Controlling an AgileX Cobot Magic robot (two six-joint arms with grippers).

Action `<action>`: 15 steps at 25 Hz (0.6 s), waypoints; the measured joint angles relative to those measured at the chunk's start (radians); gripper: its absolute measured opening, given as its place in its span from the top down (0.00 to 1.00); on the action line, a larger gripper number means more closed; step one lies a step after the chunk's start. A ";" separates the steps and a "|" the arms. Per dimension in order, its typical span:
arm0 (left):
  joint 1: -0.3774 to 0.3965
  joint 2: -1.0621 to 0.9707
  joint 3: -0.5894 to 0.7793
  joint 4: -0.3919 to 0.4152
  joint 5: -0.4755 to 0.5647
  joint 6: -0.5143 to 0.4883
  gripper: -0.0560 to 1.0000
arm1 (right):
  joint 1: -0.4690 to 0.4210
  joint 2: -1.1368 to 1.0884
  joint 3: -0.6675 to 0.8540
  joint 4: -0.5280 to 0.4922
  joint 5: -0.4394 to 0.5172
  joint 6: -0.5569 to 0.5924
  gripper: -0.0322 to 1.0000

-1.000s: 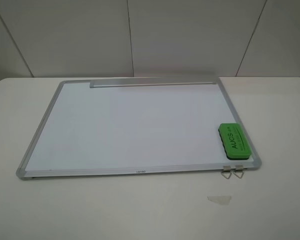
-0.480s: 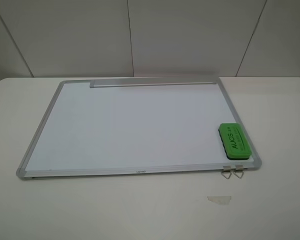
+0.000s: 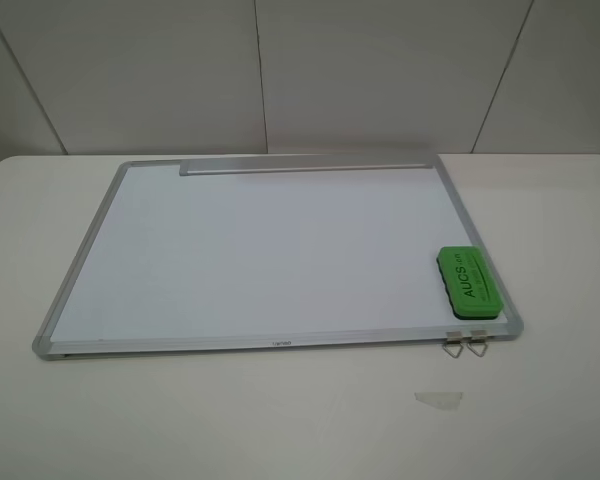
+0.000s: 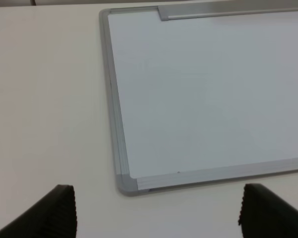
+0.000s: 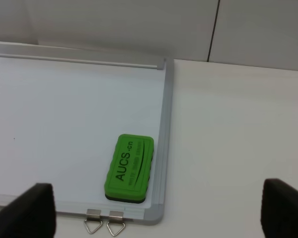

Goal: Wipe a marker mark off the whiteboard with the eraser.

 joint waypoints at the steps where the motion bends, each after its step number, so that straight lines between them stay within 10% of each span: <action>1: 0.000 0.000 0.000 0.000 0.000 0.000 0.30 | 0.001 0.000 0.000 0.000 -0.001 0.000 0.17; 15: 0.000 0.000 0.000 0.000 0.000 0.000 0.30 | 0.001 0.000 0.000 -0.001 -0.001 0.000 0.17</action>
